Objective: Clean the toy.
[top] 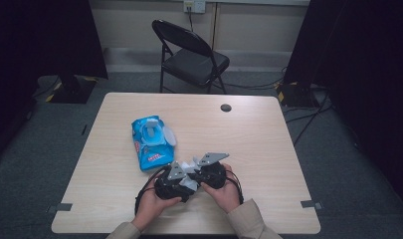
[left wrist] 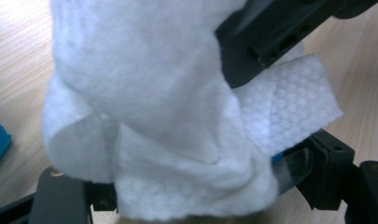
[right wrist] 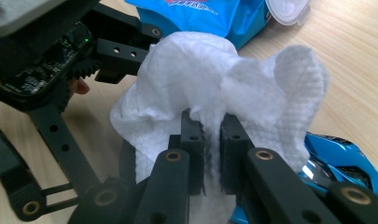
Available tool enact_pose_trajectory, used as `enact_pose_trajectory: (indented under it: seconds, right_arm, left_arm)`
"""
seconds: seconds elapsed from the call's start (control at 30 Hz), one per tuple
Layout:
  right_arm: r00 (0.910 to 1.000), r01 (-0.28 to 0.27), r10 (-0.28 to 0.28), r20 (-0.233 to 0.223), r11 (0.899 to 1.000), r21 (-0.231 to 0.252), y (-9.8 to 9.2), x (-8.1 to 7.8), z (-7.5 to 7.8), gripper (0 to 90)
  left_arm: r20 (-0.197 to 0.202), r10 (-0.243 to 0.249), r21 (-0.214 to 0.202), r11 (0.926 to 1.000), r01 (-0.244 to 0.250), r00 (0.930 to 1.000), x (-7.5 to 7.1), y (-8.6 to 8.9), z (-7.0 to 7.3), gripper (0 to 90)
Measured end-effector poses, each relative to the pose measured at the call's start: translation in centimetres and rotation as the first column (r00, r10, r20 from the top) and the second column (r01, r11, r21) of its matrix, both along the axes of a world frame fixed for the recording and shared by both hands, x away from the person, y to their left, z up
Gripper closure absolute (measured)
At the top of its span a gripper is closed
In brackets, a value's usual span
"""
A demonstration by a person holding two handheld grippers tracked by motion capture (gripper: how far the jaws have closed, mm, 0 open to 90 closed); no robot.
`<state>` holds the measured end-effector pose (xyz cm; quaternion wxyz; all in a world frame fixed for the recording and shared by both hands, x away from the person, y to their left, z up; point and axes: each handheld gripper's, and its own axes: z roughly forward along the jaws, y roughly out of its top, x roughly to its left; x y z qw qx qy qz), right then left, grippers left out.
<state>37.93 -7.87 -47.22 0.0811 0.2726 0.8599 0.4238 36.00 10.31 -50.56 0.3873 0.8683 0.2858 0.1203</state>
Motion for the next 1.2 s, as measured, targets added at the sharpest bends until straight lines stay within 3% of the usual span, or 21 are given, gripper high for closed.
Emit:
enact_pose_trajectory:
  seconds: [0.1, 0.33, 0.43, 0.63, 0.83, 1.2]
  right_arm:
    - [1.0, -0.004, 0.004, -0.006, 1.0, 0.005, 0.1, 0.0, -0.1, 73.6]
    - [0.9997, -0.02, 0.02, 0.016, 1.0, 0.009, 0.5, 0.0, -0.2, 70.6]
    - [0.9994, -0.032, 0.032, 0.015, 0.999, 0.039, 0.5, 0.1, -0.5, 76.9]
    - [0.9989, -0.045, 0.045, 0.012, 0.998, 0.042, 1.2, 0.2, -0.9, 85.2]
    - [0.9994, -0.031, 0.031, 0.015, 0.999, 0.015, 1.7, 0.3, -0.9, 86.6]
    - [0.9995, 0.021, -0.021, 0.023, 0.999, 0.033, 0.3, 1.1, -0.8, 87.0]
  left_arm:
    - [0.0, -0.003, 0.003, 1.0, 0.003, 1.0, 0.0, 0.0, 0.0, 24.2]
    - [0.0, -0.003, 0.002, 1.0, 0.003, 1.0, 0.0, 0.0, 0.0, 24.2]
    - [0.0, -0.003, 0.002, 1.0, 0.003, 1.0, 0.0, 0.0, 0.0, 24.2]
    - [-0.001, 0.002, -0.004, 1.0, -0.002, 1.0, 0.0, 0.0, 0.0, 24.2]
    - [0.0, 0.002, -0.004, 1.0, -0.002, 1.0, 0.0, 0.0, 0.0, 24.3]
    - [-0.004, 0.004, -0.008, 1.0, -0.004, 1.0, 0.0, 0.0, 0.0, 24.4]
